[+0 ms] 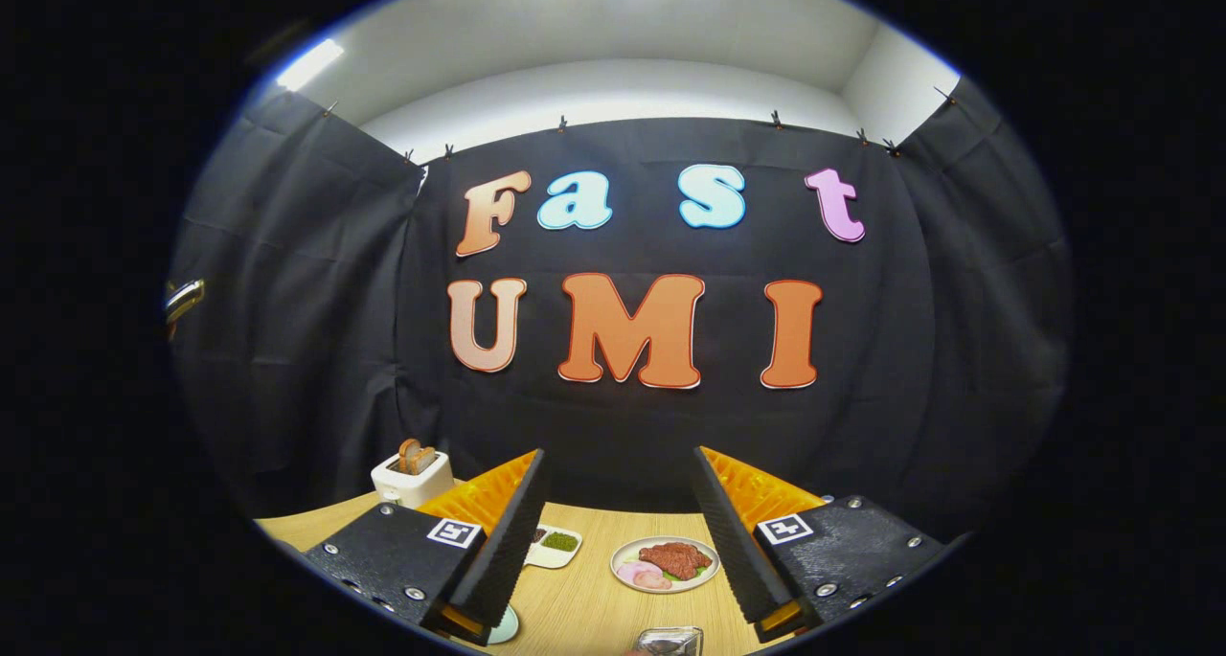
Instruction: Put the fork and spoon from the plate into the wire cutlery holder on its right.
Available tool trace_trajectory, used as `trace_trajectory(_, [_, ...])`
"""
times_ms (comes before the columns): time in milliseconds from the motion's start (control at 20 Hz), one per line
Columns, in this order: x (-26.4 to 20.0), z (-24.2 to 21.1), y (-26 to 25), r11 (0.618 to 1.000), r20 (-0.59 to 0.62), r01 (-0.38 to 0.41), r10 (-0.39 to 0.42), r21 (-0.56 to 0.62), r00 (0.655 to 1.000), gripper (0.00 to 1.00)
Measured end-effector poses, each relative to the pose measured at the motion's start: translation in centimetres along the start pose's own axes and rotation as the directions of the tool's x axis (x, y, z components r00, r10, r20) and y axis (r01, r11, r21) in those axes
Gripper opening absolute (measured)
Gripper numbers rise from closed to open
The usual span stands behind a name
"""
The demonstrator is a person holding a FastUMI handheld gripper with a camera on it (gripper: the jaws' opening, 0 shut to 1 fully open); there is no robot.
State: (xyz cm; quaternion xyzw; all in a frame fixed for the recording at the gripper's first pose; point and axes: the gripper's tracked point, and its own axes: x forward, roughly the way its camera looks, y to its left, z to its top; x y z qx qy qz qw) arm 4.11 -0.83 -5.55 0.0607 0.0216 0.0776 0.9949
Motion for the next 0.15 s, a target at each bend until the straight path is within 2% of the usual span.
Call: trace_trajectory(150, [-0.12,0.04,0.13,1.0,-0.001,0.001,-0.001,0.0,1.0,0.89])
